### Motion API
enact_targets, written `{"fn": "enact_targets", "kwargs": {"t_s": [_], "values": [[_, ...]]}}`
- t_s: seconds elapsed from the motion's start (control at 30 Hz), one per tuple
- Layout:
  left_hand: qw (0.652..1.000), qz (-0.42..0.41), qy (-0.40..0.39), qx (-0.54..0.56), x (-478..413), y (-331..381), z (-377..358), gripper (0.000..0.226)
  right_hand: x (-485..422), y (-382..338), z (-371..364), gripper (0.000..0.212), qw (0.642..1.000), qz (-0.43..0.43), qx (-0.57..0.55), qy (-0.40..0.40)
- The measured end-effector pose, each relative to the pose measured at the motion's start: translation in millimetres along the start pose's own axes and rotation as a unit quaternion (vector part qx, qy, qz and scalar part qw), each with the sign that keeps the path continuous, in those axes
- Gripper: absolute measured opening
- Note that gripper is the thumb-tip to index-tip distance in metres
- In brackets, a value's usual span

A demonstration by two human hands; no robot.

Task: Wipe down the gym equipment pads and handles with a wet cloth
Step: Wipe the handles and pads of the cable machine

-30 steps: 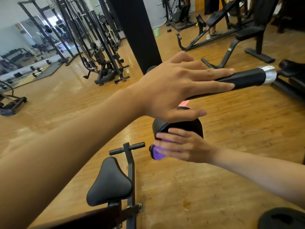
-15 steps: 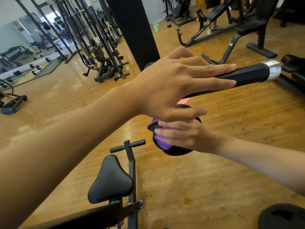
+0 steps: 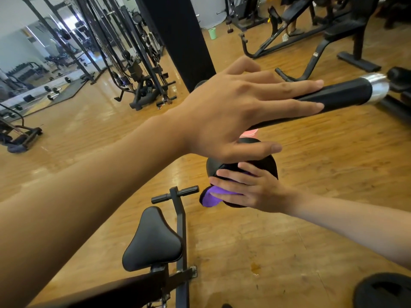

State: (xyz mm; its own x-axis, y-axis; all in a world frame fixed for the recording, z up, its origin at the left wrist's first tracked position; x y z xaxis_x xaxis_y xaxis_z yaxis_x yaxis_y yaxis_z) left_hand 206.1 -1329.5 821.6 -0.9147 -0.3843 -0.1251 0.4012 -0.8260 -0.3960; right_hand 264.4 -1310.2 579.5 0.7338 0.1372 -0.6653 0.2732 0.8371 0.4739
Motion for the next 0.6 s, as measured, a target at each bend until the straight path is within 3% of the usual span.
{"fn": "enact_targets", "kwargs": {"t_s": [0.13,0.3,0.37,0.47,0.53,0.6], "values": [[1.0,0.01,-0.004,-0.005,-2,-3,0,0.066,35,-19,-15,0.031,0.988,0.09,-0.059,-0.113],[1.0,0.003,-0.004,-0.001,-4,-1,0,0.066,0,11,19,0.028,0.994,-0.007,-0.106,0.011],[1.0,0.004,-0.002,-0.001,-5,-1,0,0.066,15,4,6,0.03,0.998,-0.004,-0.061,-0.021],[1.0,0.01,-0.006,-0.007,-4,-2,-1,0.066,67,-14,-21,0.033,0.989,0.094,-0.02,-0.111],[1.0,0.012,-0.013,-0.001,-5,-3,-2,0.065,62,-10,-15,0.028,0.982,0.141,-0.022,-0.121],[1.0,0.016,-0.016,0.006,-3,-2,0,0.065,31,2,2,0.029,0.987,0.118,-0.079,-0.076]]}}
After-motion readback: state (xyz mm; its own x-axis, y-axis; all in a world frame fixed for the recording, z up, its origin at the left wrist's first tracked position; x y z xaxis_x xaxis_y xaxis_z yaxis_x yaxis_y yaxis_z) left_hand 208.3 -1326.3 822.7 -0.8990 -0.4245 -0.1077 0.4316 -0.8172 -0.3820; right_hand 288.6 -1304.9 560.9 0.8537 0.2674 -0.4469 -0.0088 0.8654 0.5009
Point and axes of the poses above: each hand's wrist, its own x-axis away from the middle knuckle, its own z-axis out of the back of the hand, y = z × x, the point moved 4 cm from there along -x, towards the middle knuckle, and after that the axes turned 4 degrees about -x, right-handed, at the moved point
